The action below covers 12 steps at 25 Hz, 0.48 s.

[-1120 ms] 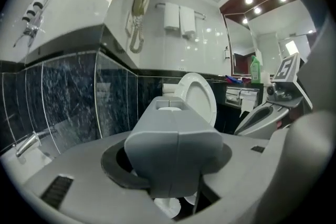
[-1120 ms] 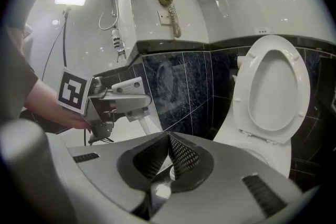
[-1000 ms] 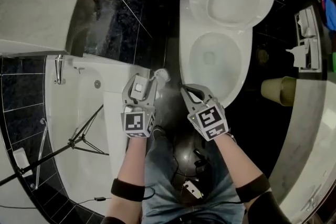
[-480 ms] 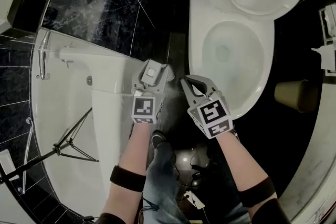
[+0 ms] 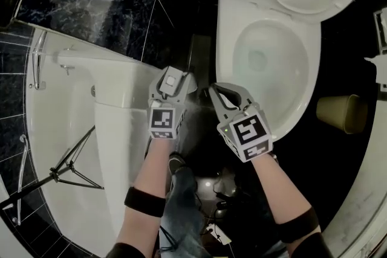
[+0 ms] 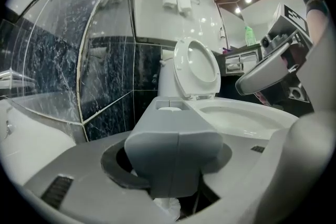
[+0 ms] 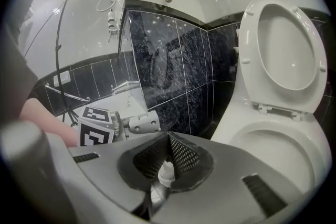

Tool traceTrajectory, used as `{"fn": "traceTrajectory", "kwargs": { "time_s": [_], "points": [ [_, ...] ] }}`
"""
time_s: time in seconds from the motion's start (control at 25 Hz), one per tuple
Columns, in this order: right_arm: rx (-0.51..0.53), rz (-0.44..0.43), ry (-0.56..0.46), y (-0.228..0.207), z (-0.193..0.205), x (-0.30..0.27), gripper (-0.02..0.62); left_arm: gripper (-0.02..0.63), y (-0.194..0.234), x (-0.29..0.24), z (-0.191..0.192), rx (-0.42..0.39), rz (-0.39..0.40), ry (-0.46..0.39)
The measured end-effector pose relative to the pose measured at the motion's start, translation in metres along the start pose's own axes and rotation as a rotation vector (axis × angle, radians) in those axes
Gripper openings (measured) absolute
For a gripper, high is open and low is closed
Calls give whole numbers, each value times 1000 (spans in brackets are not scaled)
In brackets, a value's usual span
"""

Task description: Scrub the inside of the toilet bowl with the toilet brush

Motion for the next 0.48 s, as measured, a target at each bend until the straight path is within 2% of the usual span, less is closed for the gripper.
{"fn": "traceTrajectory", "kwargs": {
  "time_s": [0.48],
  "points": [
    [9,-11,-13,-5,4,-14,6,241,2,-21,44,-6,-3,39]
  ]
}}
Point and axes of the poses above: the fingertips, and each gripper's own axes: x backward along the fingers, y to its left, z out of its underside, the point moved 6 cm from there along x, backward along the fingers, and after that the axes turned 6 degrees about y, right-handed, at the moved point
